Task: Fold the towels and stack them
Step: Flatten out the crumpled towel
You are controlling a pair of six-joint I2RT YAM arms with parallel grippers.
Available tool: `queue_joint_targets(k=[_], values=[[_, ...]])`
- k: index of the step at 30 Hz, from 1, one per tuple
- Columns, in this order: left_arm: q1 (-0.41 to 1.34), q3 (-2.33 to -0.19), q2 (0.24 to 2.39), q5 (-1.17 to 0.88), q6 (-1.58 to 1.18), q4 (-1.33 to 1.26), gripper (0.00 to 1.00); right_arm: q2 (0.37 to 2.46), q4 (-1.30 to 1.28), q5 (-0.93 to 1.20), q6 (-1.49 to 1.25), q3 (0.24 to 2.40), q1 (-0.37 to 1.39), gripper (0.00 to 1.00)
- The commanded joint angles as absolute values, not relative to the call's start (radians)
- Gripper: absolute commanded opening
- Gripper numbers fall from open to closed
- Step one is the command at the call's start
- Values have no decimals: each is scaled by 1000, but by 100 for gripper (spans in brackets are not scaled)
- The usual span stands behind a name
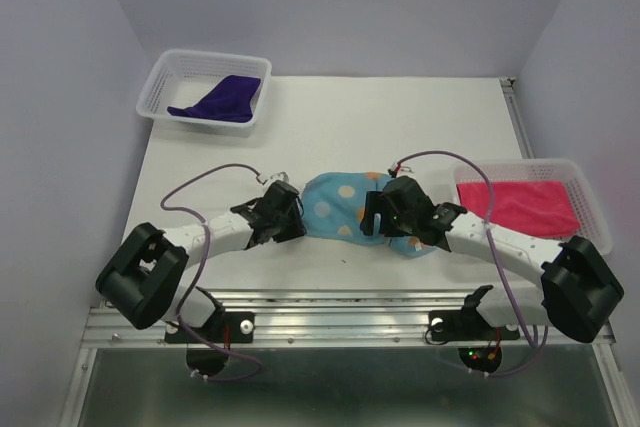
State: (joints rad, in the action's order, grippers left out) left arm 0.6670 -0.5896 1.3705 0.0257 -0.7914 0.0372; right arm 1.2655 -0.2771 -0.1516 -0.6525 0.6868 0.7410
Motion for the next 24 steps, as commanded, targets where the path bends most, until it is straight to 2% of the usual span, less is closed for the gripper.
queue_joint_targets(k=[1, 6, 11, 15, 19, 24], values=[[707, -621, 1417, 123, -831, 144, 39, 1259, -241, -183, -660, 670, 749, 88], [735, -669, 1506, 202, -883, 196, 28, 1261, -255, -184, -649, 670, 750, 88], [755, -716, 1583, 258, -910, 250, 0, 1250, -262, -192, -643, 667, 749, 88], [770, -719, 1583, 278, -908, 255, 0, 1241, -270, -202, -638, 663, 749, 88], [796, -697, 1488, 322, -922, 253, 0, 1239, -273, -198, -618, 670, 750, 87], [804, -640, 1362, 341, -923, 227, 0, 1258, -276, -178, -606, 681, 749, 82]])
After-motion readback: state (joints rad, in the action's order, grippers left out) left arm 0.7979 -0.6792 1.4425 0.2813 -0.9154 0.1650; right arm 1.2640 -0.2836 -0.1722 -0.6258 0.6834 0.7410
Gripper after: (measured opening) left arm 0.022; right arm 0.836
